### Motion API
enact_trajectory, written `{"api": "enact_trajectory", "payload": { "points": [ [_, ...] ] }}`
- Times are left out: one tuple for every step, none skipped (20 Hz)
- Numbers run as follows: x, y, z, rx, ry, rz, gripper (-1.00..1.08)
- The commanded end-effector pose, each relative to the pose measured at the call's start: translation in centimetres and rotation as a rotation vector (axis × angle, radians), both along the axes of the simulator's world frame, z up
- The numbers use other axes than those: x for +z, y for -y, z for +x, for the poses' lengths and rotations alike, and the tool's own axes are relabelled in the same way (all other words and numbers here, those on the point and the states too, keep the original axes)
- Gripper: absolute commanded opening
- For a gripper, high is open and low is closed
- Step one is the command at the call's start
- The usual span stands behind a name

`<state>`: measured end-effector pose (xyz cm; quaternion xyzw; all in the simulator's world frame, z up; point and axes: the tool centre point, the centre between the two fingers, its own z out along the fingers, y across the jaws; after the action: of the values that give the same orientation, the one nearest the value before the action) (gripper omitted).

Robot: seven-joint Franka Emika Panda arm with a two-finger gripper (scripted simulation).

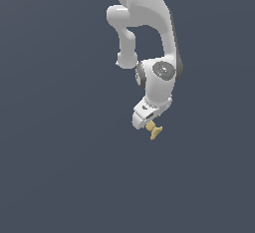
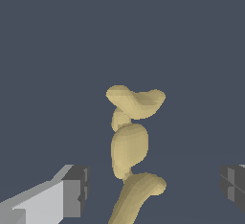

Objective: Pick up the object and move it to a goal position.

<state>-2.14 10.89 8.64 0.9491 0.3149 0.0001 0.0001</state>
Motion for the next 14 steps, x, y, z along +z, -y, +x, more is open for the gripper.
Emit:
{"api": "enact_trajectory", "payload": {
  "points": [
    [-0.8,0.0,-0.1,0.001,-0.001,0.000,1.00],
    [-1.3,0.0,-0.1,0.002,-0.001,0.000,1.00],
    [-1.9,0.0,-0.1,0.003,-0.001,0.000,1.00],
    [-2.5,0.0,-0.1,0.004,-0.001,0.000,1.00],
    [-3.0,-0.1,-0.1,0.004,-0.001,0.000,1.00],
    [-3.4,-0.1,-0.2,0.005,0.000,0.000,1.00],
    [-3.8,0.0,-0.1,0.005,0.000,0.000,1.00],
    [-4.1,-0.1,-0.1,0.006,0.000,0.000,1.00],
    [-4.3,-0.1,-0.1,0.006,0.000,0.000,1.00],
    [-4.4,-0.1,-0.1,0.006,0.000,0.000,1.00],
    [-4.5,-0.1,0.0,0.006,0.000,0.000,1.00],
    [-4.5,-0.1,0.0,0.006,0.000,0.000,1.00],
    [-4.5,-0.1,0.0,0.006,0.000,0.000,-1.00],
    [-4.5,-0.1,0.0,0.006,0.000,0.000,-1.00]
  ]
}}
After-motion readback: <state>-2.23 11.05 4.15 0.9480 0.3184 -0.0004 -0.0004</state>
